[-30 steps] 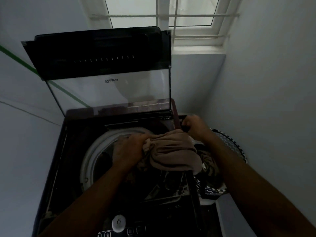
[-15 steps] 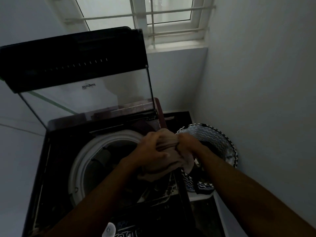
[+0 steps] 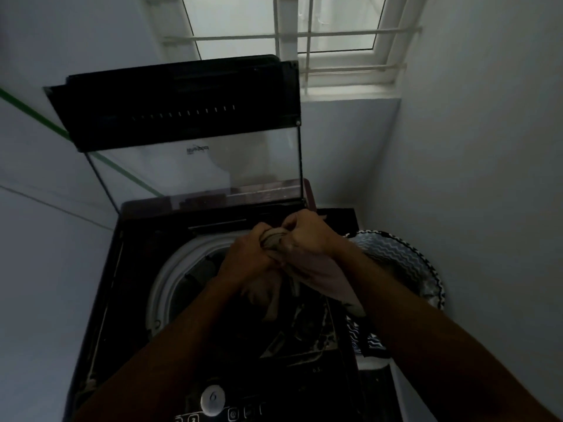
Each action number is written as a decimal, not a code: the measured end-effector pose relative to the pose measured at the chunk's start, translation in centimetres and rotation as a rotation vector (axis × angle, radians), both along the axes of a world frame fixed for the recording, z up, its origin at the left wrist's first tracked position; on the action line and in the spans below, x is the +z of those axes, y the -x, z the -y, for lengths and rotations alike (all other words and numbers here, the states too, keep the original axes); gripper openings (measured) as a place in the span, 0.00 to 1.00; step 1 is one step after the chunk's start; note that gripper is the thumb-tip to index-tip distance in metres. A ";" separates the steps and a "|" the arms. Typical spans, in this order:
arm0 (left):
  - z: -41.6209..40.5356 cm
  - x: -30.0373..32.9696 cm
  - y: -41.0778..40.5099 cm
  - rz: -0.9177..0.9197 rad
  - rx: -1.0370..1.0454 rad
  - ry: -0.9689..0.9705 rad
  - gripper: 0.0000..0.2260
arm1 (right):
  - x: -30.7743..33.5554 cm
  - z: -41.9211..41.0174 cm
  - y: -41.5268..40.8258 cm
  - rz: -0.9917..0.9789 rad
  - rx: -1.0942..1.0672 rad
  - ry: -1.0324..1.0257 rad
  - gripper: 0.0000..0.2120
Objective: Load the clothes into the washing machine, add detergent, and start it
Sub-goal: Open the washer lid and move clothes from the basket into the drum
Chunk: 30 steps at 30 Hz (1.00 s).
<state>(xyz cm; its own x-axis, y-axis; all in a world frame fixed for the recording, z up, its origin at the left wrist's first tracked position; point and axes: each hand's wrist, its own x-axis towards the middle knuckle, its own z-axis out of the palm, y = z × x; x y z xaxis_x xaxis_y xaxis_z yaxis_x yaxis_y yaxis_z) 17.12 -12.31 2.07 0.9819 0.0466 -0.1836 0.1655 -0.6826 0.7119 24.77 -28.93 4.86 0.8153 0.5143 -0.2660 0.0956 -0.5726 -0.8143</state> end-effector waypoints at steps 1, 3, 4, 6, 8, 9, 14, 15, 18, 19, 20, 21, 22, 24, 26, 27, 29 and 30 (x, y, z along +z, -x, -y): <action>-1.1 -0.2 0.4 -0.004 0.030 0.005 0.23 | 0.1 -0.1 0.0 -0.086 0.000 -0.059 0.07; -3.2 -1.5 1.3 -0.044 0.073 -0.016 0.24 | 0.2 0.2 0.0 -0.279 -0.034 -0.159 0.14; -3.9 -2.0 1.8 -0.076 0.078 -0.048 0.26 | 0.1 0.6 -0.2 -0.287 -0.036 -0.166 0.15; -4.7 -3.1 2.7 -0.132 0.053 -0.091 0.27 | -0.4 2.1 -1.2 -0.059 0.004 0.035 0.12; -4.5 -3.9 3.1 -0.187 -0.001 -0.120 0.25 | -0.6 3.7 -1.6 0.102 0.079 0.365 0.04; -4.3 -4.0 2.9 -0.213 -0.042 -0.153 0.26 | -0.7 4.3 -1.5 0.075 0.113 0.485 0.02; -0.6 -3.7 0.5 -0.188 -0.244 -0.179 0.43 | -1.4 5.9 -0.5 -0.265 0.025 0.500 0.42; 0.7 -3.0 0.2 -0.165 -0.286 -0.168 0.44 | -1.9 5.9 -0.3 -0.225 0.015 0.490 0.43; 5.3 -1.0 -0.8 -0.094 -0.400 -0.148 0.47 | -2.8 6.1 0.3 -0.025 0.009 0.436 0.37; 6.7 -0.7 -0.9 -0.079 -0.436 -0.175 0.49 | -3.1 6.3 0.5 0.044 0.002 0.393 0.32; 7.9 -0.7 -1.0 -0.072 -0.463 -0.220 0.52 | -3.4 6.7 0.6 0.087 -0.021 0.333 0.26; 9.0 -1.0 -0.9 -0.063 -0.481 -0.270 0.55 | -3.6 7.2 0.7 0.097 -0.070 0.263 0.21; 9.9 -1.2 -0.7 -0.052 -0.485 -0.319 0.58 | -3.7 7.9 0.7 0.044 -0.136 0.189 0.16; 11.1 -2.2 -0.2 -0.013 -0.466 -0.390 0.61 | -3.9 9.4 0.6 -0.184 -0.250 -0.009 0.12; 11.7 -2.9 0.1 0.019 -0.415 -0.402 0.61 | -4.4 10.9 0.7 -0.385 -0.343 -0.177 0.14; 11.8 -3.1 0.1 0.028 -0.387 -0.405 0.59 | -5.0 11.7 0.7 -0.415 -0.359 -0.206 0.17; 11.8 -3.6 -0.1 0.051 -0.374 -0.442 0.53 | -5.2 12.9 1.0 -0.409 -0.267 -0.172 0.20; 11.8 -3.8 -0.2 0.078 -0.383 -0.464 0.47 | -5.3 13.4 1.3 -0.383 -0.163 -0.090 0.21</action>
<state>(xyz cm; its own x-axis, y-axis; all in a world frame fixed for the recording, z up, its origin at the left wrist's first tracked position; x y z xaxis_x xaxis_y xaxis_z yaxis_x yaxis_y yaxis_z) 17.36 -24.15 -1.74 0.9544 -0.2549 -0.1552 -0.1942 -0.9253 0.3258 23.51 -42.30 -0.47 0.7391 0.4219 -0.5251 -0.3091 -0.4803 -0.8209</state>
